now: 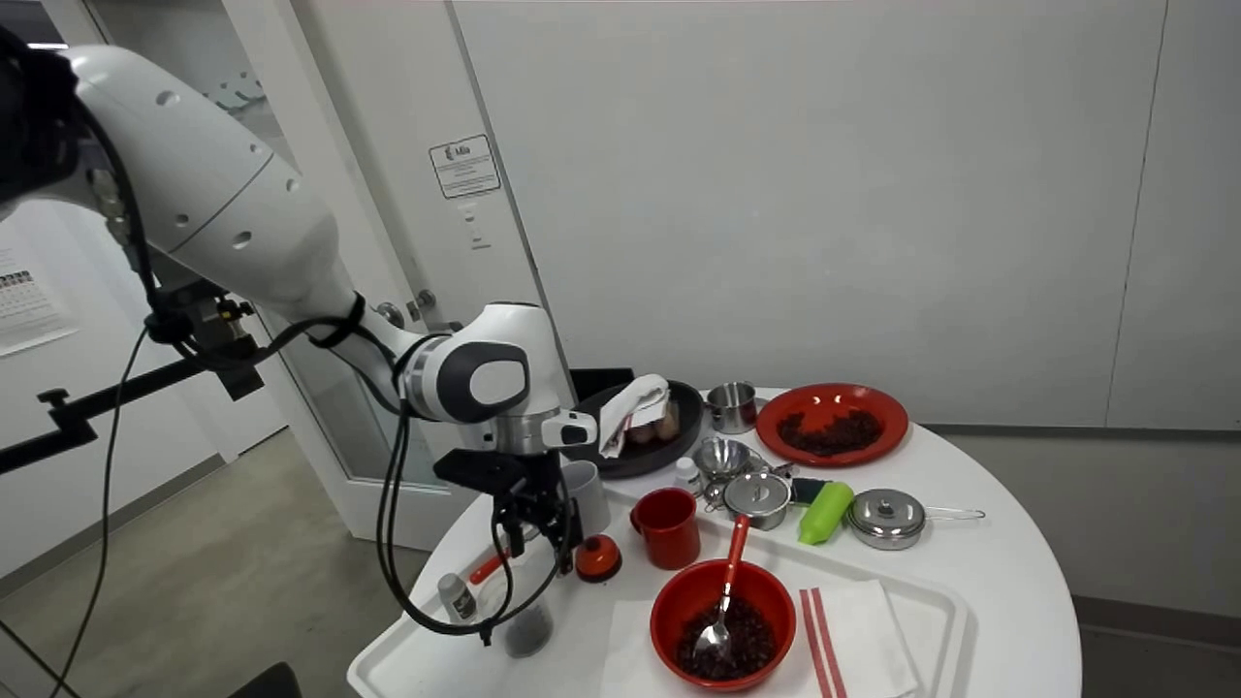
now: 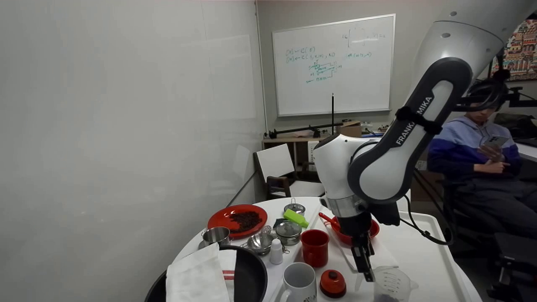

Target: Move the cup slightly to the right

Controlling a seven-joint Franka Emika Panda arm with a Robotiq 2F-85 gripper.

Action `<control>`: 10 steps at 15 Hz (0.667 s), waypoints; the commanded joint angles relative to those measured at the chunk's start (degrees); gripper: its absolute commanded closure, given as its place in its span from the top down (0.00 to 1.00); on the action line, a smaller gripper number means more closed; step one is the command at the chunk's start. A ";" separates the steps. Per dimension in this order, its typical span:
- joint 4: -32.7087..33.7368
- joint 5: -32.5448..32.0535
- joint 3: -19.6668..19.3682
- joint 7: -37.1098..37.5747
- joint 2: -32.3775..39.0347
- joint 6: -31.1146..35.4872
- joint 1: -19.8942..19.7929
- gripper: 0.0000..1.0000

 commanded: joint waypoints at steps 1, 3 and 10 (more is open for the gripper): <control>2.48 -0.19 1.09 -0.80 1.83 -4.09 0.10 1.00; 2.86 -0.02 1.91 -2.29 2.33 -4.92 -0.14 1.00; 2.40 -2.06 1.84 -2.47 2.74 -1.00 0.95 1.00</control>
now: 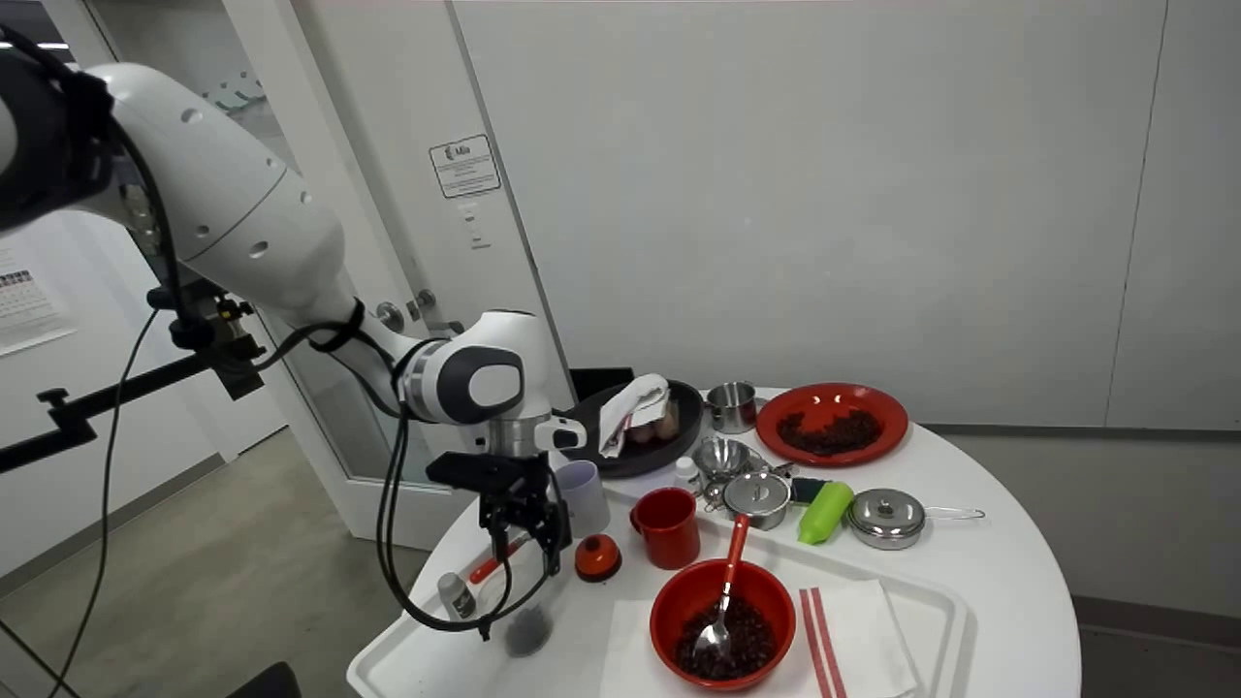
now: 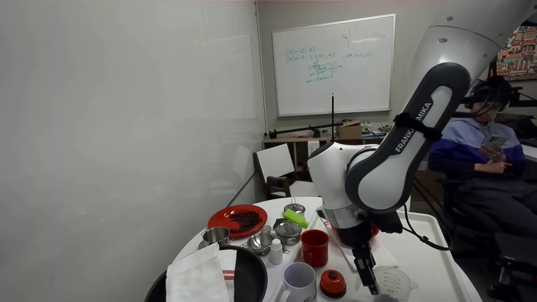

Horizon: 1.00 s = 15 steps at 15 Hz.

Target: Move the cup slightly to the right

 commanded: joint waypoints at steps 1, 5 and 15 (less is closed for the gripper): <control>0.90 -2.01 -0.38 0.17 0.76 1.53 0.74 1.00; 0.80 -2.33 -0.50 0.38 0.81 2.34 0.79 0.67; 0.89 -1.67 -0.35 -0.09 0.35 0.85 0.30 0.12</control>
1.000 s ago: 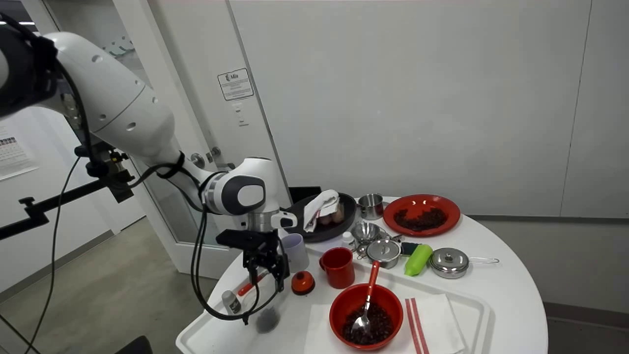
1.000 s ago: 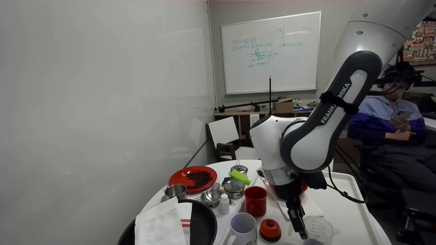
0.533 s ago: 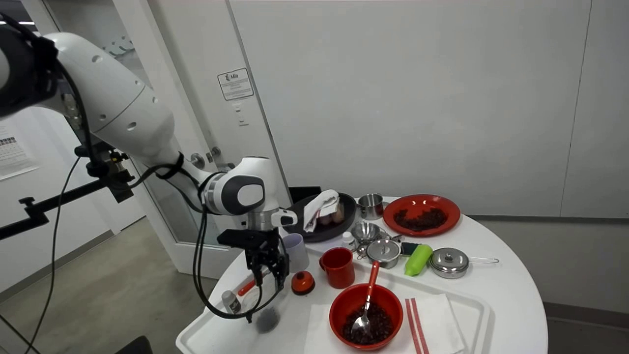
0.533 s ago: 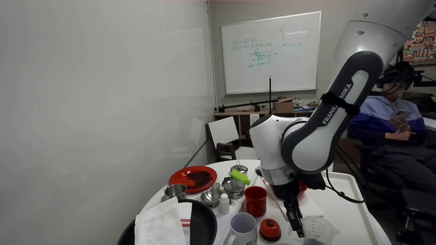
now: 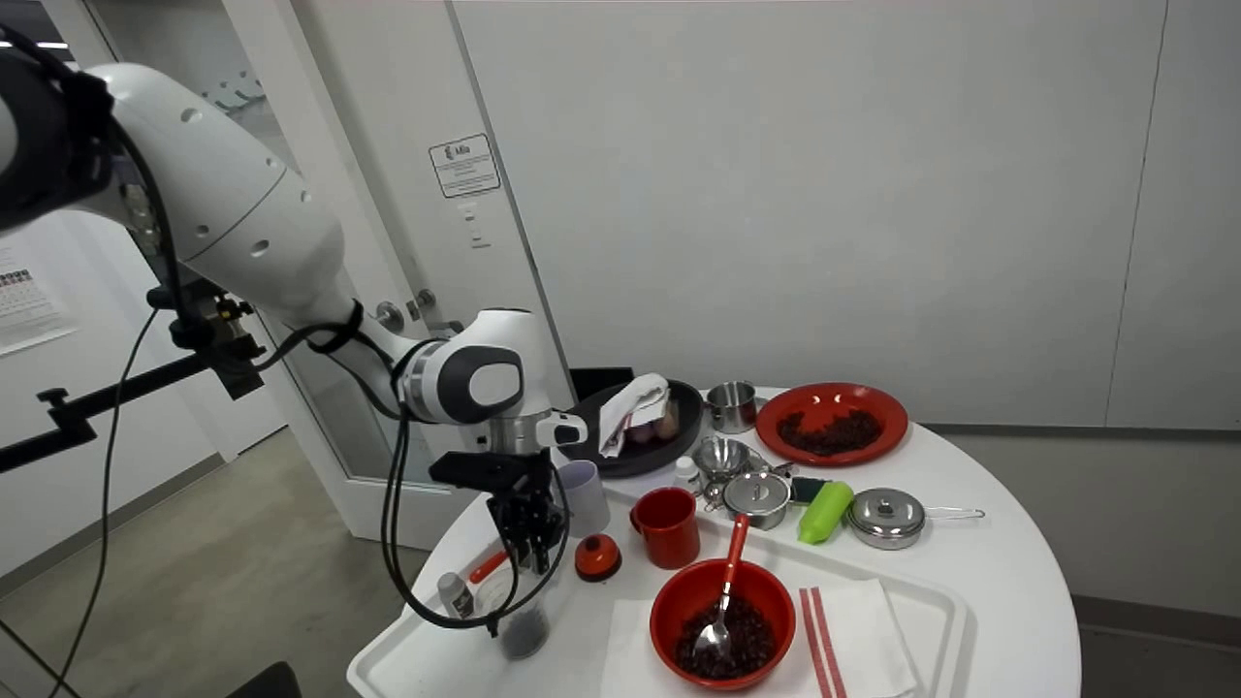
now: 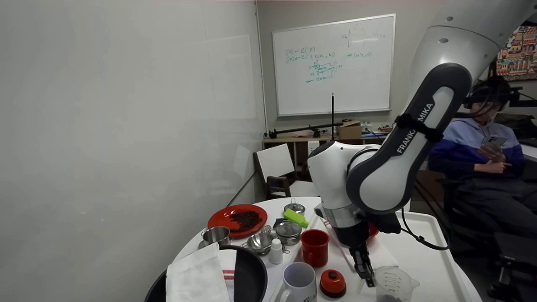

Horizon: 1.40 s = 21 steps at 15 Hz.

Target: Move the cup slightly to the right

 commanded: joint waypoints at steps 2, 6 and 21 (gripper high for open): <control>0.68 -0.34 -0.18 -0.07 -0.29 -1.27 -0.18 0.12; -1.49 1.40 0.03 -1.40 -4.46 -1.46 -2.26 0.12; -0.03 3.46 -7.79 -0.21 -15.08 -17.35 -12.43 0.12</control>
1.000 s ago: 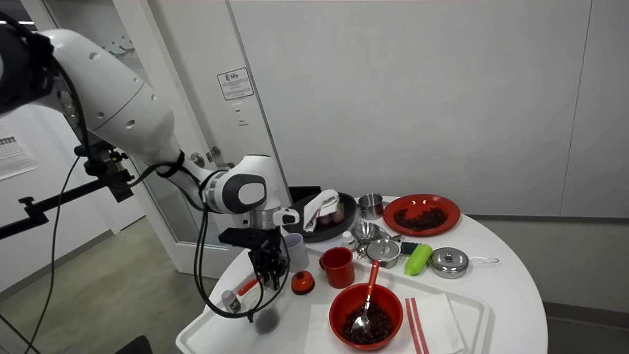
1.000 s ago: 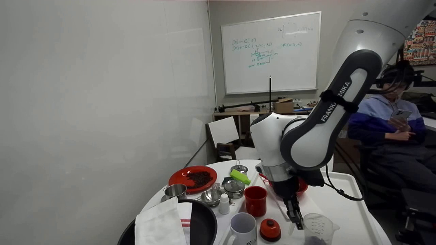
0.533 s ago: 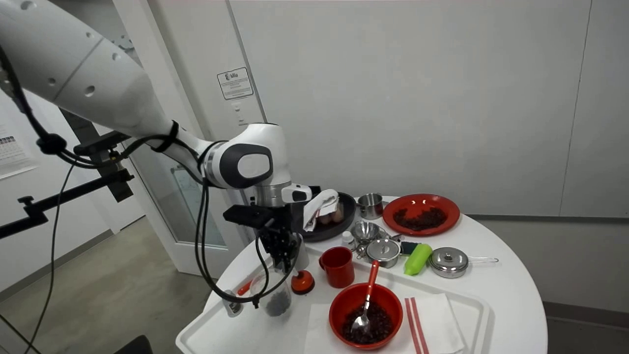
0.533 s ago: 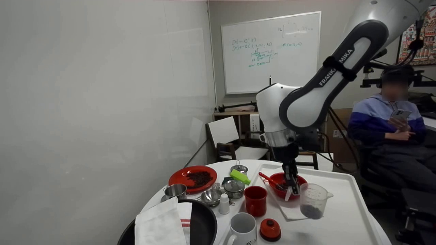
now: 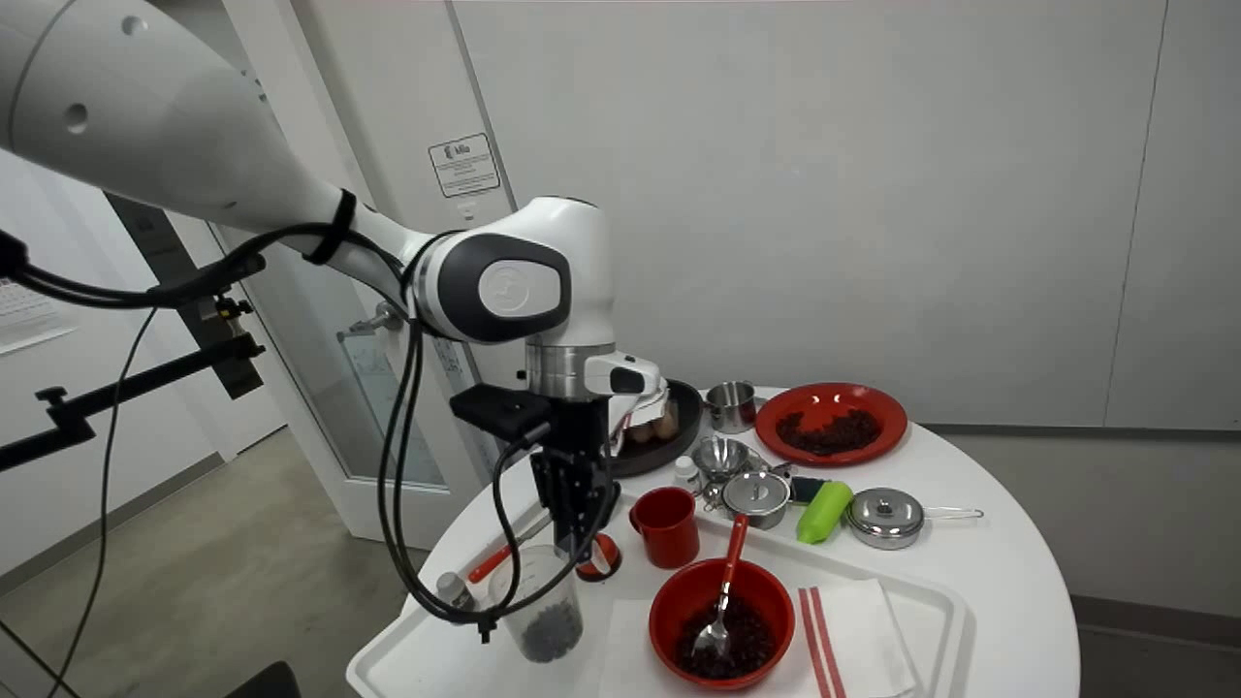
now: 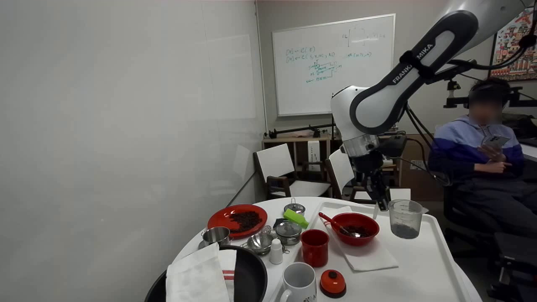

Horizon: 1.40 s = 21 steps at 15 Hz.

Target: Move the cup slightly to the right

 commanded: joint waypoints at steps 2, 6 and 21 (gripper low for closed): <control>-0.78 2.76 -2.75 1.33 -1.19 -0.85 -2.85 0.12; -2.59 5.44 -6.07 2.83 -1.61 1.89 -6.37 0.12; -12.30 9.89 -5.95 9.65 4.58 26.01 -5.78 0.12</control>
